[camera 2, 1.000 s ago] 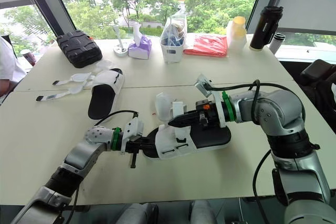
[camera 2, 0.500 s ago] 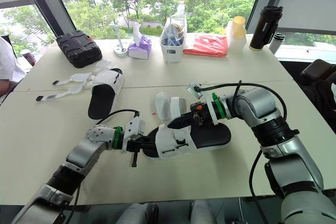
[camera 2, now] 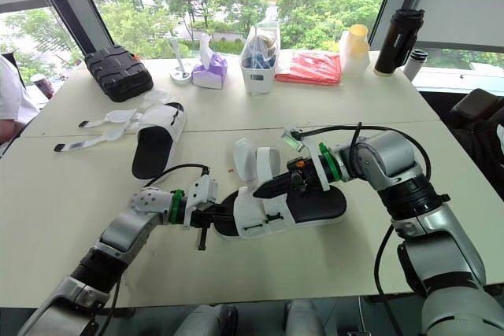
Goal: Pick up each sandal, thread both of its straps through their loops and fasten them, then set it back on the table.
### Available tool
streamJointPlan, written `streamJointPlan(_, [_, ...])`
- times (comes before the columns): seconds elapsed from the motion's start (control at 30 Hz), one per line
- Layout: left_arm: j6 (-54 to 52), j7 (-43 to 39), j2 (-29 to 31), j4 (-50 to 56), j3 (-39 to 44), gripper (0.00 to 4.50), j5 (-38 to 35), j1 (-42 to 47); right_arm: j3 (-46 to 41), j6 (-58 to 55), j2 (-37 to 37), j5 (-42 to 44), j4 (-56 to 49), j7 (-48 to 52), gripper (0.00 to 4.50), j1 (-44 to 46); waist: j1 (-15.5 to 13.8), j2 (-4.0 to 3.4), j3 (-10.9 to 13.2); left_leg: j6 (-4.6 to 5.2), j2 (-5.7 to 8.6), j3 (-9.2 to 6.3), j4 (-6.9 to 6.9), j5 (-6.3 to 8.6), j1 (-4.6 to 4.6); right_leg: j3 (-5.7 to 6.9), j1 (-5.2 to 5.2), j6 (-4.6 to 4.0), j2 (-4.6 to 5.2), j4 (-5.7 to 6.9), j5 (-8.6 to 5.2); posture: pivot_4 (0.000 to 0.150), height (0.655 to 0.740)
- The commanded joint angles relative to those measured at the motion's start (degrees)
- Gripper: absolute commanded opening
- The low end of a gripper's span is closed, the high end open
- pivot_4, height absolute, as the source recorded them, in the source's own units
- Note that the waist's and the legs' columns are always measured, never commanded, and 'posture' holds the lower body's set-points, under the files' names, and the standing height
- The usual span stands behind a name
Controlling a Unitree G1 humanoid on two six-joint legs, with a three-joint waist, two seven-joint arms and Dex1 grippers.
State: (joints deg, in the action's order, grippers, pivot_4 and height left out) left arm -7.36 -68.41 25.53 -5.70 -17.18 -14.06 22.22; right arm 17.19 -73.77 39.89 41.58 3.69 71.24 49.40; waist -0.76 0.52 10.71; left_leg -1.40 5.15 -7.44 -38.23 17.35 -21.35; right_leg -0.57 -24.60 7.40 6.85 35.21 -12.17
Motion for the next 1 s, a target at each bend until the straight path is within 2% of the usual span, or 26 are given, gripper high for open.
streamJointPlan(0.03, [-0.7, 1.3, -0.5, -1.0, -1.2, 0.00, 1.9, -0.2, -1.3, -0.7, -0.1, 0.7, -0.1, 0.5, 0.06, 2.3, 0.0, 0.00, 0.0, 0.00, 0.00, 0.00, 0.00, 0.00, 0.00, 0.00, 0.00, 0.00, 0.00, 0.00, 0.00, 0.150, 0.7400])
streamJointPlan(0.23, [-1.0, 1.4, -0.5, -0.3, -1.2, 0.00, 1.9, -0.7, -1.6, -1.2, -0.9, 0.5, 2.8, 0.6, 0.06, 4.0, 0.0, 0.00, 0.0, 0.00, 0.00, 0.00, 0.00, 0.00, -0.01, 0.00, -0.01, 0.00, 0.00, 0.00, 0.00, 0.150, 0.7400])
streamJointPlan(0.57, [-1.5, 1.6, 0.0, 0.7, -0.9, 0.00, 1.7, -1.2, 0.8, -0.2, -1.3, -0.9, 3.4, 0.9, 0.06, 2.2, 0.0, 0.00, 0.0, 0.00, 0.00, 0.00, 0.00, 0.00, -0.02, 0.00, -0.02, 0.00, 0.00, 0.00, 0.00, 0.150, 0.7400])
streamJointPlan(1.0, [-1.2, 1.8, -0.4, 0.4, -0.9, 0.00, 1.9, -1.1, -0.5, -3.7, -1.2, 1.3, 1.8, 0.7, 0.06, 2.9, 0.0, 0.00, 0.0, 0.00, 0.00, 0.00, 0.01, 0.00, -0.02, 0.00, -0.02, 0.00, 0.00, 0.00, 0.00, 0.150, 0.7400])
